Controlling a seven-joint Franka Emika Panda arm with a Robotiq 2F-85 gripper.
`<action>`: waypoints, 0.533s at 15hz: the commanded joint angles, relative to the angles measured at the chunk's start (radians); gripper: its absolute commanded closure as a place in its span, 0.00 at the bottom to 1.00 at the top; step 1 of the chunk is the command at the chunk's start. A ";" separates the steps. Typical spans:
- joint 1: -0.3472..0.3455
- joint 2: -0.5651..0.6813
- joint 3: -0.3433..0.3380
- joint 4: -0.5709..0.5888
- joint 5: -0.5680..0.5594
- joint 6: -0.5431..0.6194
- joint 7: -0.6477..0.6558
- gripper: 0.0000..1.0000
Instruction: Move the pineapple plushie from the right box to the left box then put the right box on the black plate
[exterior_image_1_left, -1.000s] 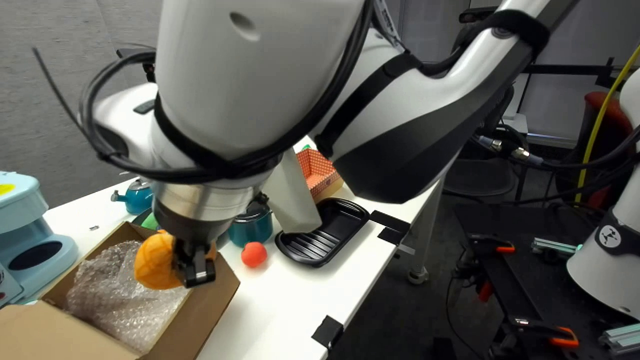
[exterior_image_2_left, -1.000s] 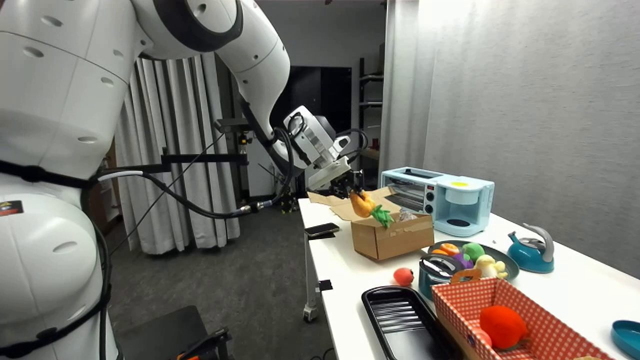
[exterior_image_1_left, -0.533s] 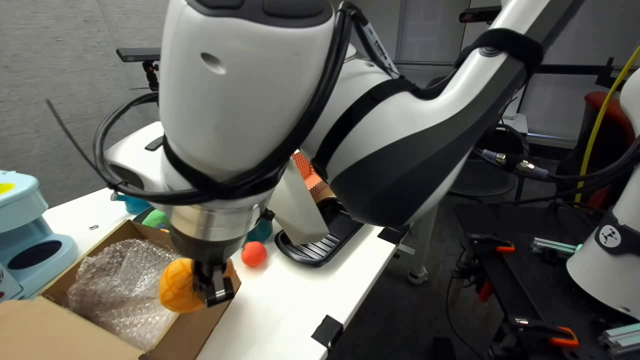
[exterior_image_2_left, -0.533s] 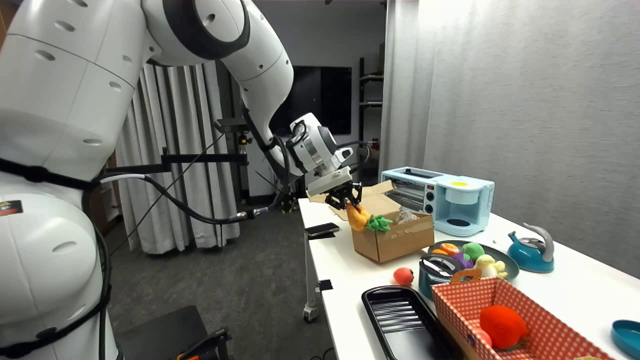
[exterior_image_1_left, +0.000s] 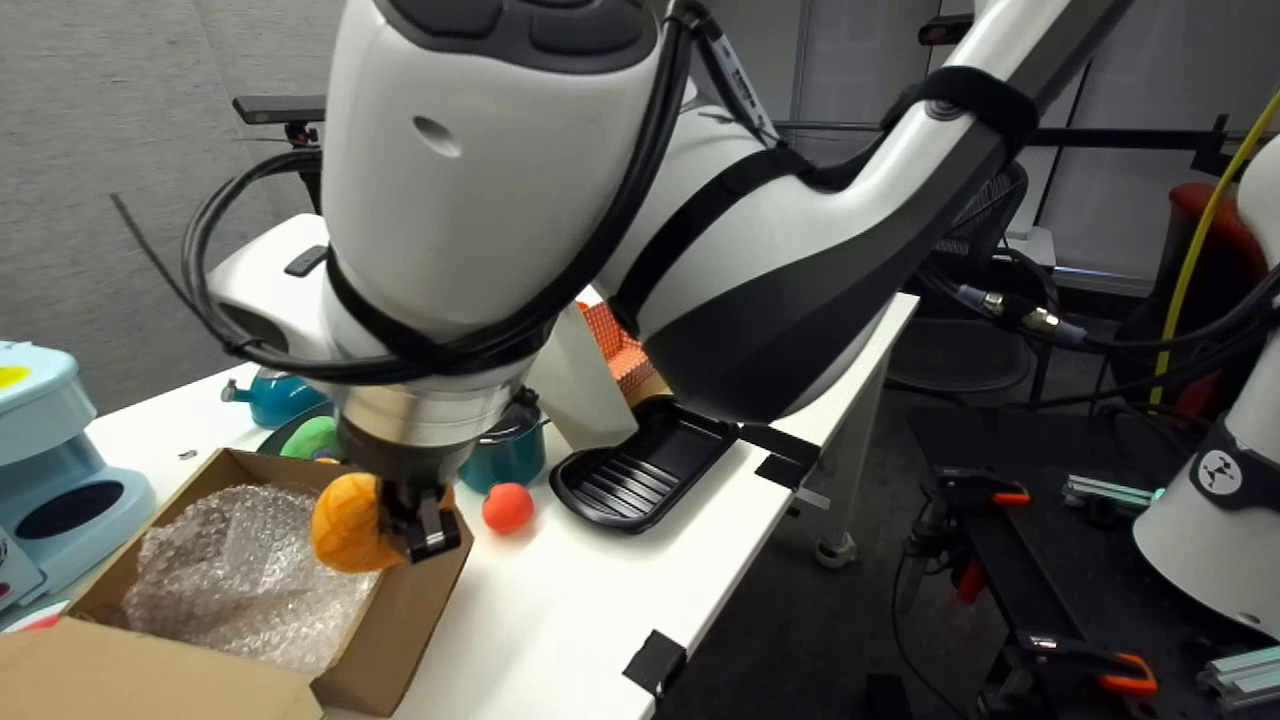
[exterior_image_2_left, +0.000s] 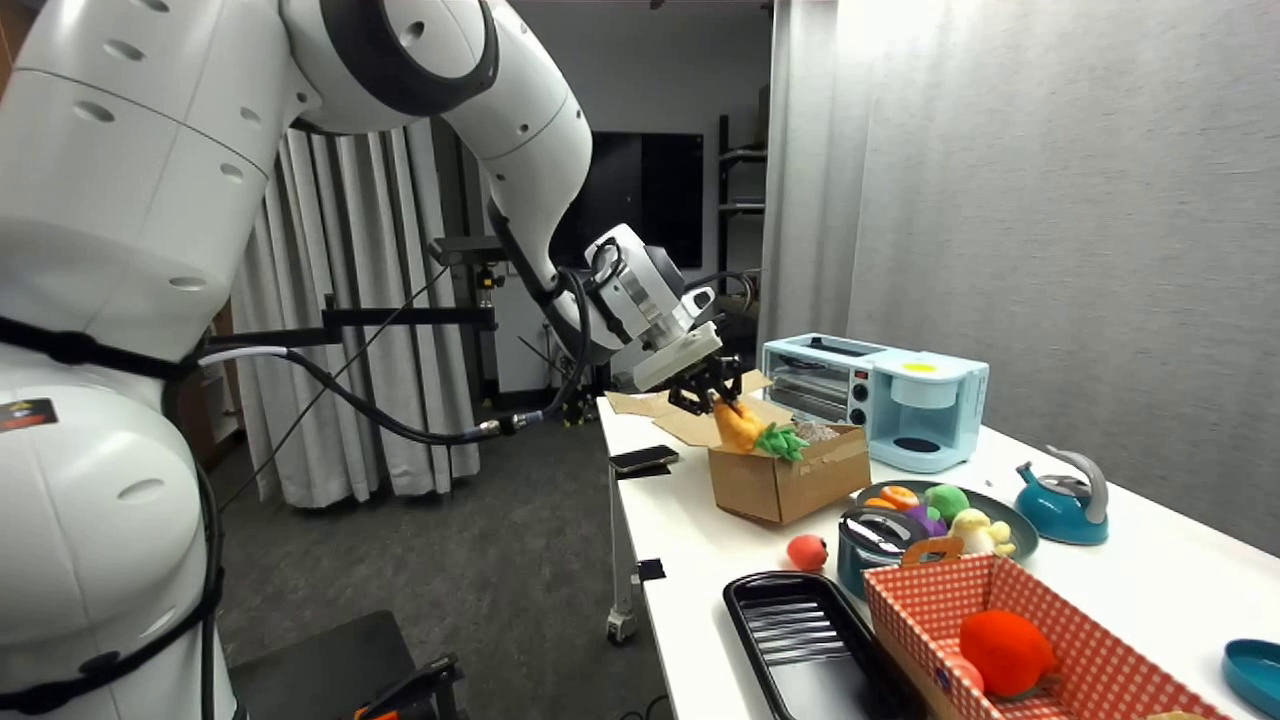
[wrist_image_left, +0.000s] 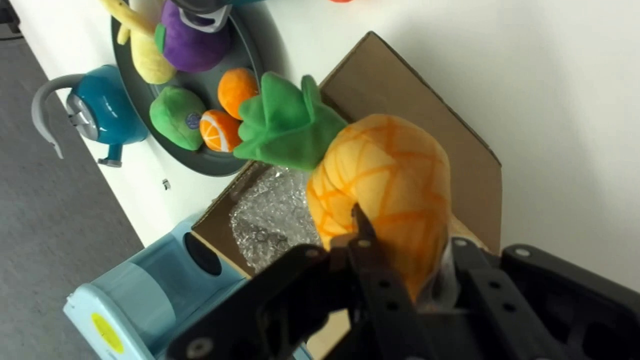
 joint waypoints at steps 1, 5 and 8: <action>0.025 0.001 -0.036 0.024 -0.104 0.001 0.065 0.94; 0.023 0.007 -0.041 0.036 -0.193 0.024 0.118 0.94; 0.011 0.007 -0.027 0.031 -0.189 0.035 0.122 0.94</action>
